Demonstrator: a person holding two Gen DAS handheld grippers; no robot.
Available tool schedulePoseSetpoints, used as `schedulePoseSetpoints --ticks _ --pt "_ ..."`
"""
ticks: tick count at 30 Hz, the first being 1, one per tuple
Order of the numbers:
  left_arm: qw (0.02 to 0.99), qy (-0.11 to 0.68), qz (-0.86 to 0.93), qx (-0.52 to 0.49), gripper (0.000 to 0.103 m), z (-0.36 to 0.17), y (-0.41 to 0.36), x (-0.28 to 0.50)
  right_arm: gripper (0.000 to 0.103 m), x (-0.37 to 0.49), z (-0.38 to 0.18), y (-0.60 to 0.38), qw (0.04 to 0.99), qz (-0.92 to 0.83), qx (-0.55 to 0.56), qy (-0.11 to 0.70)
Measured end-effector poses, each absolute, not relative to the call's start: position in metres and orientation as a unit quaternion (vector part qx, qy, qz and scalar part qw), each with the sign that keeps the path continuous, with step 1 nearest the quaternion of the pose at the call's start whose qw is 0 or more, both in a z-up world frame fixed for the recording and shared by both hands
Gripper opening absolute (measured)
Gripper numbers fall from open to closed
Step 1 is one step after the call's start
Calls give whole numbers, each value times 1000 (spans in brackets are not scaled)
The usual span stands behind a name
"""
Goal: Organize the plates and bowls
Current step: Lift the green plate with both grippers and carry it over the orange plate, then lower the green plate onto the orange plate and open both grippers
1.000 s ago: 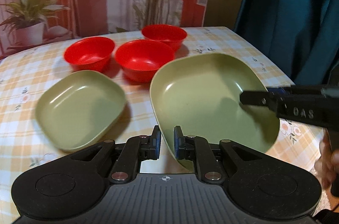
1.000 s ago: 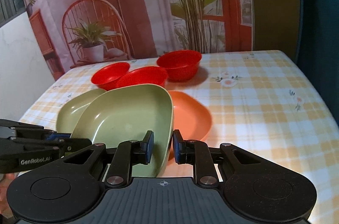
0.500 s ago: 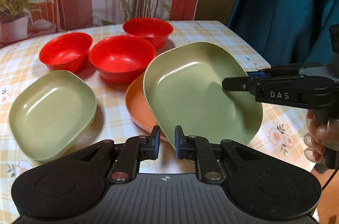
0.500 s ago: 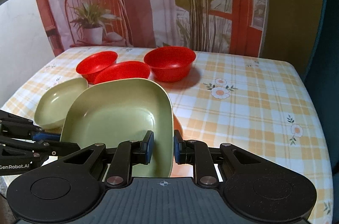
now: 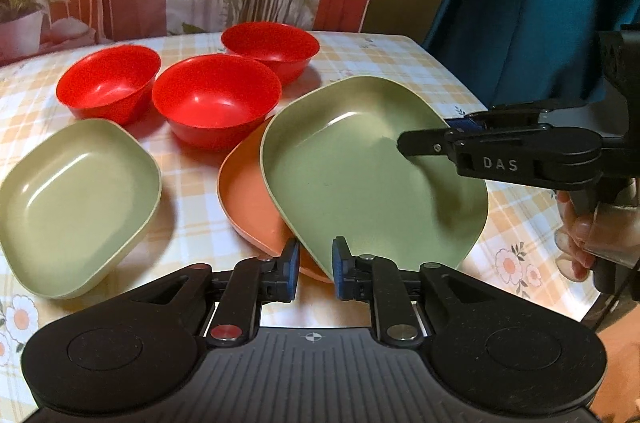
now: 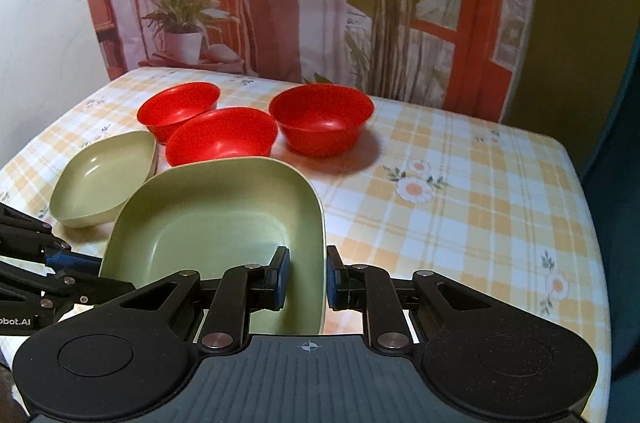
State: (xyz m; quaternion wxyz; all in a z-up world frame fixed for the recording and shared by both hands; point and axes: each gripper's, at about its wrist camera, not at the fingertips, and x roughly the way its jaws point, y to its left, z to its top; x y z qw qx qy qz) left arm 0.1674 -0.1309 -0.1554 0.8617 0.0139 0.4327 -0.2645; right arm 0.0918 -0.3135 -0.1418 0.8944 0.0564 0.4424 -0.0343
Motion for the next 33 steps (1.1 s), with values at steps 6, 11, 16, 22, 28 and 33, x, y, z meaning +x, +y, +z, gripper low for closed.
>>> schedulePoseSetpoints --ticks 6,11,16,22,28,33 --pt "865 436 -246 1 19 -158 -124 174 17 113 -142 -303 895 -15 23 444" --pt "865 442 -237 -5 20 -162 -121 178 17 130 -151 -299 893 -6 6 449" --pt "867 441 -233 -3 21 -163 -120 181 17 140 -159 -293 891 -8 -21 454" --pt "867 440 -235 0 23 -163 -122 181 17 144 -169 -291 885 -17 -37 463" --pt "865 439 -243 8 24 -162 -123 182 14 144 -178 -290 877 -28 -45 478" --pt "867 439 -237 0 24 -162 -118 183 12 143 -182 -289 873 -28 -49 484"
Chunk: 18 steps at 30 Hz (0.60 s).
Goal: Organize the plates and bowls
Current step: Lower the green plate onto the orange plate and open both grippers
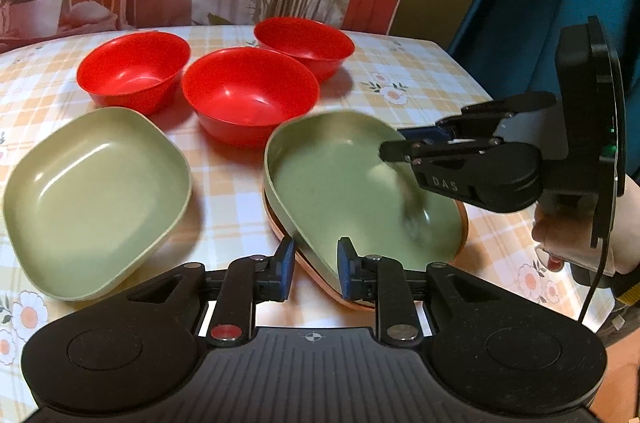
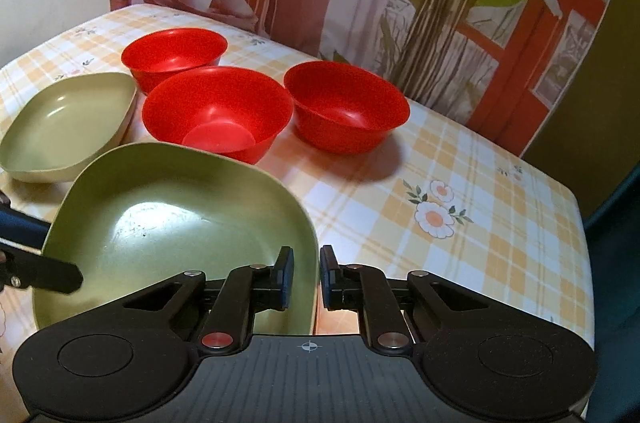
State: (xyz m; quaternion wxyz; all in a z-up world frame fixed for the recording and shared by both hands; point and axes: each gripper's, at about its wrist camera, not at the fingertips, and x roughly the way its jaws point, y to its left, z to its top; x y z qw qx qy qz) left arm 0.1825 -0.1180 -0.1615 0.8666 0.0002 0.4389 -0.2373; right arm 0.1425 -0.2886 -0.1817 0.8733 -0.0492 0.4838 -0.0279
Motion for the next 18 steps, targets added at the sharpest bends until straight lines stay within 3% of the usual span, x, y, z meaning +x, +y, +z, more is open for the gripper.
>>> schedulePoseSetpoints --ticks 18 --pt "868 445 -215 -34 24 -166 -106 191 17 131 -181 -296 871 -41 -15 489"
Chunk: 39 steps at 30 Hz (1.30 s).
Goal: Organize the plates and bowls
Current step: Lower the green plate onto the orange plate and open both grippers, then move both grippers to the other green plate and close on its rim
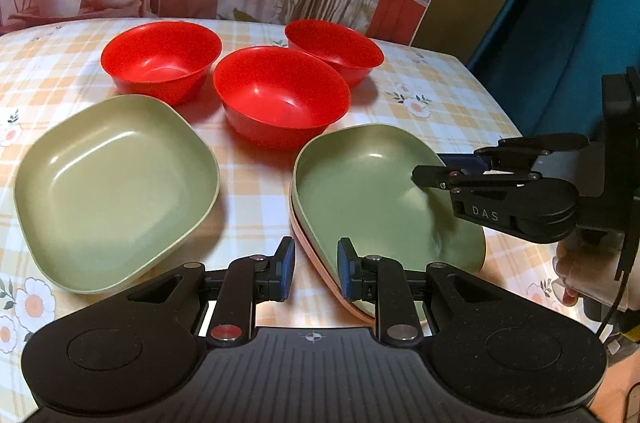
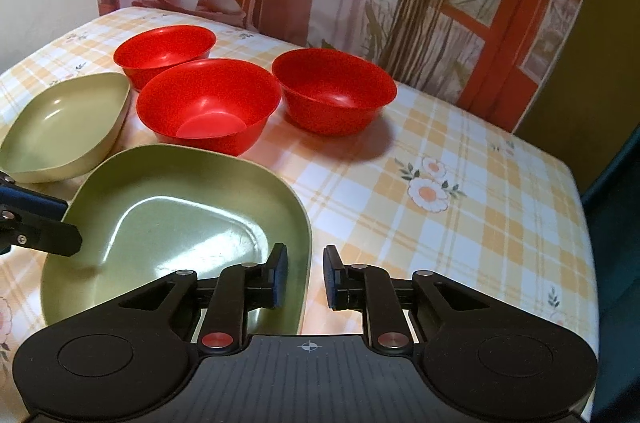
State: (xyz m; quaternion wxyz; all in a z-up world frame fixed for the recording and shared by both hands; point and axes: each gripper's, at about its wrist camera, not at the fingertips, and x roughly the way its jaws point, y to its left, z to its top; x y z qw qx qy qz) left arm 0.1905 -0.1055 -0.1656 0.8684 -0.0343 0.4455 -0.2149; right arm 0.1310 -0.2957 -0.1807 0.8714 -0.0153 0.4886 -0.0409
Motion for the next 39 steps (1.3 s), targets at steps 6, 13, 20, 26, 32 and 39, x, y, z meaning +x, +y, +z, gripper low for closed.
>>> schedulePoseSetpoints --ticks 6,13,20,26,32,39 --pt "866 450 -216 -42 24 -168 -104 193 17 131 -181 -298 871 -39 -9 490" --pt "871 442 -213 -28 24 -165 -107 191 19 131 -179 -294 872 -54 -2 487" --pt "888 411 -207 -19 24 -146 -96 190 25 132 -158 -284 884 -56 8 463" --pt "900 397 -173 -36 24 -136 -62 195 24 140 -145 -274 889 -62 -1 453" --pt "910 390 -132 -45 24 -131 -22 202 24 153 -140 -262 890 -59 -2 452" --pt "913 393 -94 -58 24 -134 15 209 24 178 -135 -233 896 -25 -3 444"
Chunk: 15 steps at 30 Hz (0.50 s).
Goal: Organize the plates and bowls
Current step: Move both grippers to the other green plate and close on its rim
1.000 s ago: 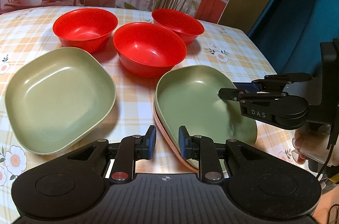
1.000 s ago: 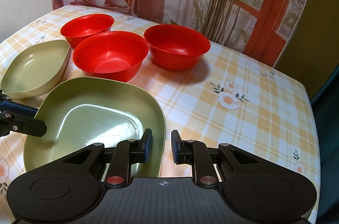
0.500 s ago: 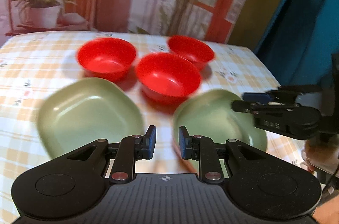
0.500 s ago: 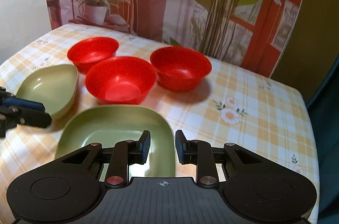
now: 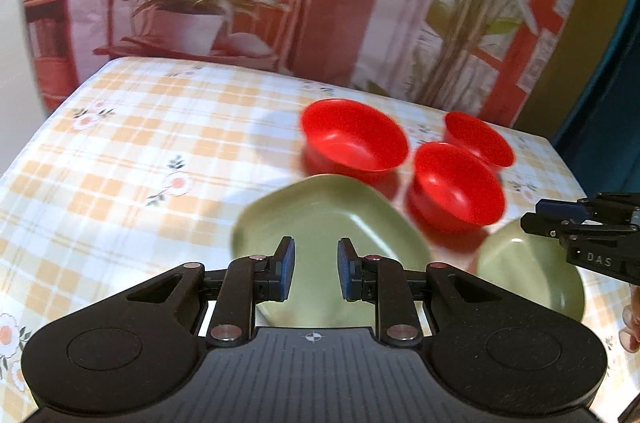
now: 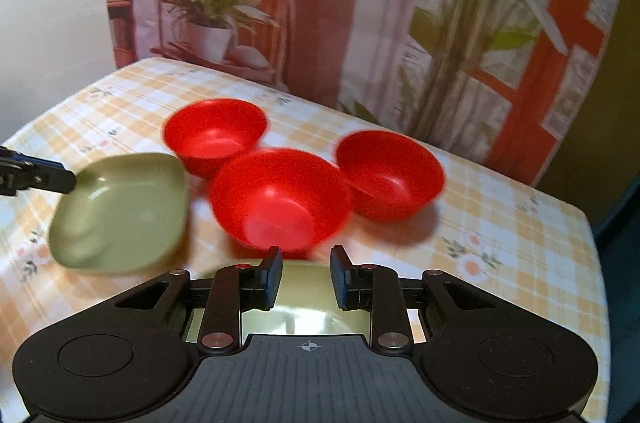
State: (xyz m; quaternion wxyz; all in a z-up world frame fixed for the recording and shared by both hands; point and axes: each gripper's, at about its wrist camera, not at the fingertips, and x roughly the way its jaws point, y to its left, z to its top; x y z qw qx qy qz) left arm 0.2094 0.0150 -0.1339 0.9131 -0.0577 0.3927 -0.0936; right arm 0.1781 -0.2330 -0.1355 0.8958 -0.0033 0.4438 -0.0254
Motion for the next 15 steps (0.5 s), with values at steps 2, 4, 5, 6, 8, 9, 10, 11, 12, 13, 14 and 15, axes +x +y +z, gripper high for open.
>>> schedulePoseSetpoints --ticks 2,4,5,6,8,9,10,11,12,13,14,15 --pt "912 395 -89 -62 24 -136 20 209 24 187 -137 -223 897 -16 -2 443" --pt "911 398 -84 -66 24 -140 24 209 24 197 -139 -213 897 -7 1 442" --pt "911 399 -81 -68 24 -142 27 210 24 200 -140 -208 897 -4 3 441" --pt "910 401 -79 -69 24 -144 28 211 24 205 -142 -203 897 1 5 442" --pt "909 404 -75 -76 24 -148 31 213 24 213 -145 -195 897 9 6 443" --pt "908 406 -71 -80 24 -150 33 213 24 218 -147 -189 896 14 7 444" --pt "907 407 -67 -84 24 -151 35 214 24 222 -149 -186 896 17 8 445" --pt "907 407 -63 -88 24 -152 37 214 24 226 -152 -182 895 22 9 446" --pt "906 408 -58 -94 25 -153 39 214 24 230 -154 -178 894 24 9 448" --pt "906 409 -55 -98 25 -155 41 215 24 234 -157 -175 892 27 10 451" --pt "905 411 -51 -101 26 -156 42 215 25 237 -160 -172 891 28 11 453" --pt "904 412 -47 -105 26 -157 43 215 24 239 -162 -169 892 31 13 451"
